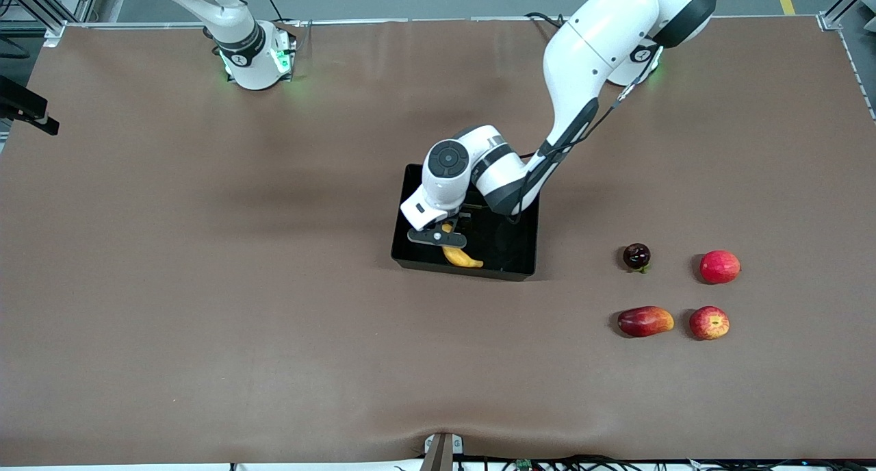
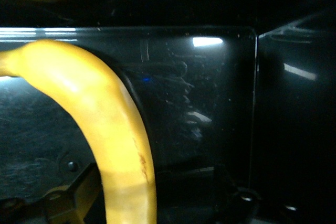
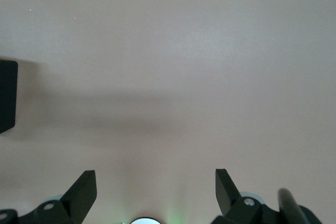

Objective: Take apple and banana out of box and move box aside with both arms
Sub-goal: 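Lower the left gripper and grasp the yellow banana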

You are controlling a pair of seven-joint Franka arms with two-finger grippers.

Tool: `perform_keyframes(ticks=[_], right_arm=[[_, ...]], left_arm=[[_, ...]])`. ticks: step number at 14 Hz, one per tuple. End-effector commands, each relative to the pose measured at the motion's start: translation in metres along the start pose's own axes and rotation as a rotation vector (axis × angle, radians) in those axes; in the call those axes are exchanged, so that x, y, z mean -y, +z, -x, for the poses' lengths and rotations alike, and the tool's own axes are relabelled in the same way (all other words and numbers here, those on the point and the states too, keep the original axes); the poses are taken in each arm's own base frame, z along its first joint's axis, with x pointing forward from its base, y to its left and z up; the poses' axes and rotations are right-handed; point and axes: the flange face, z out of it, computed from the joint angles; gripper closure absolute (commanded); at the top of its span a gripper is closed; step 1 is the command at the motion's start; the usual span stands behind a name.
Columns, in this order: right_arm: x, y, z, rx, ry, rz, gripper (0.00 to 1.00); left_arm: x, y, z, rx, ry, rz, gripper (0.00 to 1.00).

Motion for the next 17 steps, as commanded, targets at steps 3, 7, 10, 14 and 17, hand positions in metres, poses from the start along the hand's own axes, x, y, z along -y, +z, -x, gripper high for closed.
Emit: perform_keyframes(ticks=[3,7,10,14,17], right_arm=[[-0.003,-0.003,-0.001,-0.001,0.003,-0.004,0.0],[-0.003,-0.002,-0.002,0.0,0.003,-0.004,0.0],[-0.003,-0.002,-0.002,0.0,0.002,-0.002,0.0],[-0.002,0.004,-0.006,0.016,0.001,-0.003,0.0],[0.001,0.015,-0.013,0.039,-0.005,-0.004,0.0]], left_arm=[[-0.011,0.013,0.011,-0.029,0.02,-0.039,0.5],[-0.005,0.011,0.005,-0.037,0.017,-0.052,0.98],[-0.006,-0.016,0.0,-0.047,0.019,-0.071,1.0],[-0.004,-0.081,-0.002,-0.06,0.014,-0.121,1.0],[-0.001,-0.141,-0.001,-0.087,0.006,-0.15,1.0]])
